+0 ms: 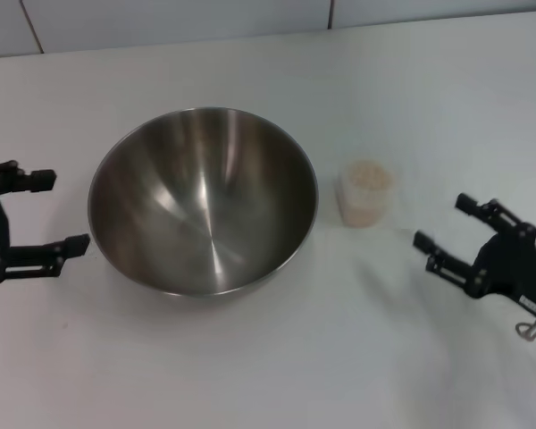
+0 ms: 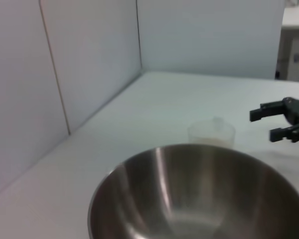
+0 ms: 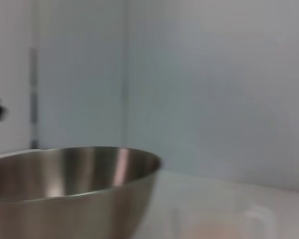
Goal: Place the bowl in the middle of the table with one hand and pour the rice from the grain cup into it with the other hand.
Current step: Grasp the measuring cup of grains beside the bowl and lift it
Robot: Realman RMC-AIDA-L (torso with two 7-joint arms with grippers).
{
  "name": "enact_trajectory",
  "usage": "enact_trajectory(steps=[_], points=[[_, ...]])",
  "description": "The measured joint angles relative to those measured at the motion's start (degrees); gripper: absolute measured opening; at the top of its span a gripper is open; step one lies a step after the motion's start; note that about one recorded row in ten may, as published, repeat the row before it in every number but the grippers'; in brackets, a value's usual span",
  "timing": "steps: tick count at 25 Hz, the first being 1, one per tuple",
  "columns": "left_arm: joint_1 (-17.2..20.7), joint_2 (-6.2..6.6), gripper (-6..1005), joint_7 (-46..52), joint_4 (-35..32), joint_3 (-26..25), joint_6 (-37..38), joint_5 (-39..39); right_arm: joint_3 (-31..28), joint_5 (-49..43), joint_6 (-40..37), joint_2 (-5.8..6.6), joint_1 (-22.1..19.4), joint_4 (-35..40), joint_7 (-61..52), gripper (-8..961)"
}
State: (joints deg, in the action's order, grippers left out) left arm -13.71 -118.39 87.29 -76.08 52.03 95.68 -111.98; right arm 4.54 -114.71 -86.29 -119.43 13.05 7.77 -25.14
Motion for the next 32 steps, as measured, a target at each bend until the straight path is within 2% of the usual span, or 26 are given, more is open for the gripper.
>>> enact_trajectory(steps=[1, 2, 8, 15, 32], points=[[2.17, 0.03, 747, -2.58, 0.65, -0.31, 0.04, 2.78, -3.47, 0.01, 1.69, -0.04, 0.44, -0.62, 0.15, 815], [2.8, 0.01, 804, -3.75, 1.31, -0.41, 0.03, 3.44, -4.85, 0.01, 2.77, -0.05, 0.77, -0.97, 0.17, 815], [3.49, -0.08, 873, -8.51, 6.57, -0.55, -0.32, 4.69, -7.44, 0.01, 8.91, -0.05, 4.05, -2.29, 0.21, 815], [3.31, -0.07, 873, -9.44, 8.81, -1.02, -0.28, 5.44, -9.1, 0.01, 11.3, -0.08, 6.0, -3.54, 1.65, 816], [2.97, 0.09, 871, -9.46, 8.84, -0.62, 0.12, 5.29, -10.64, 0.01, 18.58, -0.1, 11.41, -4.87, 3.08, 815]])
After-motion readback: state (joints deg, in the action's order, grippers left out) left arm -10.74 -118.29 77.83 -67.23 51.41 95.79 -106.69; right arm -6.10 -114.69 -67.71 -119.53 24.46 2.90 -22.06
